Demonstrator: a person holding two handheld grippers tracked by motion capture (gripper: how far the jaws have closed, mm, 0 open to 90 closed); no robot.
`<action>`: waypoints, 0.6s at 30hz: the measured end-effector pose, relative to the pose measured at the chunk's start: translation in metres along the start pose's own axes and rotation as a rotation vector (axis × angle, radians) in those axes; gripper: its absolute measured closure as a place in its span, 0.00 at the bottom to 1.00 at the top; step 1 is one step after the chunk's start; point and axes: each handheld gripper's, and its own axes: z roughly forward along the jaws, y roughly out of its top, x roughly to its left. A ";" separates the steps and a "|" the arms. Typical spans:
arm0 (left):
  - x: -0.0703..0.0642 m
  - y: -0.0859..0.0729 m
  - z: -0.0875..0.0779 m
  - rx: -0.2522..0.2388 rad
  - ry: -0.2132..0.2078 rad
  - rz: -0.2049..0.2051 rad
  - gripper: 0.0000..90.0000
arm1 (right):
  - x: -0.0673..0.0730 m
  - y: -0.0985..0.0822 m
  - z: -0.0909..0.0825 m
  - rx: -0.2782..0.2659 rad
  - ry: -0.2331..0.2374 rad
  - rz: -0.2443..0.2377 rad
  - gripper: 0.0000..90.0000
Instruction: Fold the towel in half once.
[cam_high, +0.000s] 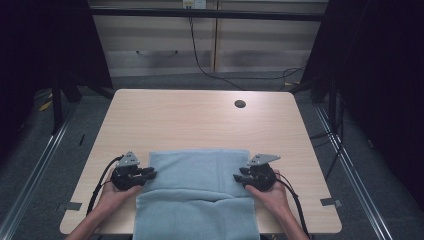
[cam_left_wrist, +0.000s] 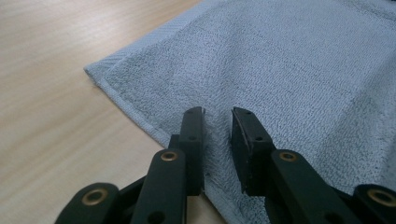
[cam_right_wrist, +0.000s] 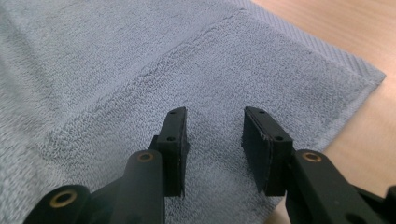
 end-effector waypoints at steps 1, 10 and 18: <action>-0.003 -0.001 -0.001 -0.001 -0.005 0.000 0.83 | 0.002 -0.003 -0.003 -0.002 0.005 0.000 0.67; -0.032 -0.015 -0.017 0.029 -0.027 0.052 0.82 | 0.026 -0.020 -0.024 0.030 0.055 -0.002 0.67; -0.031 -0.017 -0.018 0.020 -0.043 0.039 0.82 | -0.016 0.003 -0.020 -0.022 -0.019 0.063 0.66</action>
